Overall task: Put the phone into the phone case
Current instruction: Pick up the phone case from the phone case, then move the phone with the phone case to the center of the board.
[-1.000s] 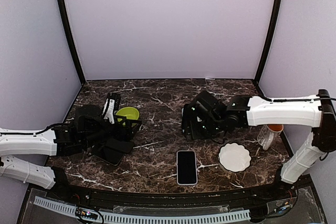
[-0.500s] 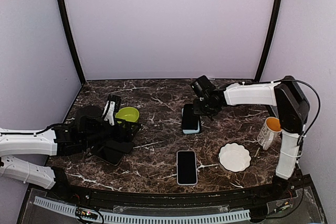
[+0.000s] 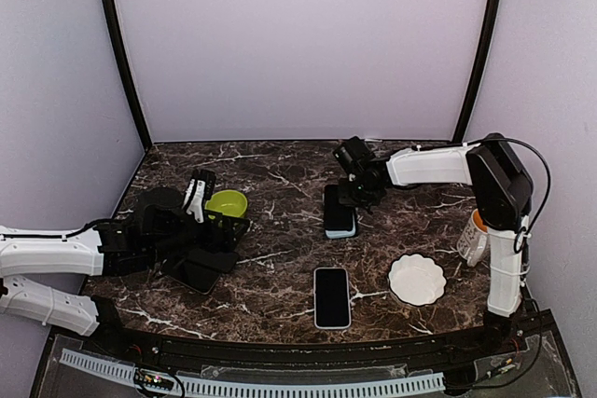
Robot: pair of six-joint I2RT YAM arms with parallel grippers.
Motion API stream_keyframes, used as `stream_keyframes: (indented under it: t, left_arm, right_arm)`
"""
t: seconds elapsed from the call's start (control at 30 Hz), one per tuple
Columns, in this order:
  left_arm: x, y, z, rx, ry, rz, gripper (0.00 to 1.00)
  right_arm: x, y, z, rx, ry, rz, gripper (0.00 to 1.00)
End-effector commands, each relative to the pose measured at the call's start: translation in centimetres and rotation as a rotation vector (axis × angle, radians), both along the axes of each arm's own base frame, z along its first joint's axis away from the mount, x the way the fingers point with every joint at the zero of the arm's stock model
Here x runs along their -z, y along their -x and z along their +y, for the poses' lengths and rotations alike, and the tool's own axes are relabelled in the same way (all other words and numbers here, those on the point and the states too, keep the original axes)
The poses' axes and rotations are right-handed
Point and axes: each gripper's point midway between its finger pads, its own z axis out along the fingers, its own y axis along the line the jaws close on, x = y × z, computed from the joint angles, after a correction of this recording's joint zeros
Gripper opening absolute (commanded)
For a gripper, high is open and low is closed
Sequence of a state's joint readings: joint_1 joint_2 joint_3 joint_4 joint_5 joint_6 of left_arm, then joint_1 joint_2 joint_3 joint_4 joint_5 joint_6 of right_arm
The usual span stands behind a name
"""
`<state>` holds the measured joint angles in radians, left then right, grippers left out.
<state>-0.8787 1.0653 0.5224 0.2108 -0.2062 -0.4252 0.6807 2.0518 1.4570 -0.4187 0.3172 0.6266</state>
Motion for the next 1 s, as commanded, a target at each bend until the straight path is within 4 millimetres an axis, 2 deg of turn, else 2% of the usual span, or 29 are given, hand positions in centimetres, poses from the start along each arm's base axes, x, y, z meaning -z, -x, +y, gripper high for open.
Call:
stream_keyframes:
  t: [0.0, 0.13, 0.23, 0.3, 0.4, 0.53, 0.57, 0.77, 0.87, 0.97]
  left_arm:
    - [0.2, -0.1, 0.1, 0.002, -0.004, -0.009, 0.85]
    - [0.2, -0.1, 0.1, 0.005, 0.001, -0.008, 0.85]
    - [0.0, 0.0, 0.1, 0.009, 0.006, -0.010, 0.85]
    - [-0.1, 0.0, 0.1, 0.007, 0.007, -0.013, 0.85]
    - [-0.3, 0.0, 0.4, -0.003, 0.012, -0.019, 0.85]
    - [-0.8, 0.0, 0.9, -0.020, 0.025, -0.033, 0.85]
    - [-0.7, 0.1, 1.0, -0.023, 0.027, -0.033, 0.85]
    - [-0.9, 0.2, 1.2, -0.027, 0.040, -0.040, 0.85]
    - [-0.9, 0.2, 1.2, -0.026, 0.043, -0.037, 0.85]
    - [-0.9, 0.3, 1.2, -0.021, 0.045, -0.035, 0.85]
  right_arm:
    - [-1.5, -0.6, -0.4, 0.023, 0.008, -0.025, 0.00]
    - [-4.7, -1.2, -1.0, 0.036, 0.027, -0.086, 0.00]
    - [-6.8, -0.8, -0.7, 0.027, 0.026, -0.105, 0.00]
    - [-8.2, 0.3, 0.0, 0.021, 0.026, -0.125, 0.00]
    - [-10.2, 3.2, 2.3, -0.015, -0.027, -0.152, 0.00]
    - [-9.8, 8.7, 5.1, -0.053, -0.116, -0.128, 0.00]
    - [-9.5, 10.6, 6.5, -0.078, -0.153, -0.114, 0.00]
    - [-5.3, 18.9, 12.3, -0.165, -0.286, 0.037, 0.00]
    - [-3.0, 22.1, 14.4, -0.206, -0.274, 0.116, 0.00]
    - [-0.7, 24.1, 14.7, -0.215, -0.233, 0.168, 0.00]
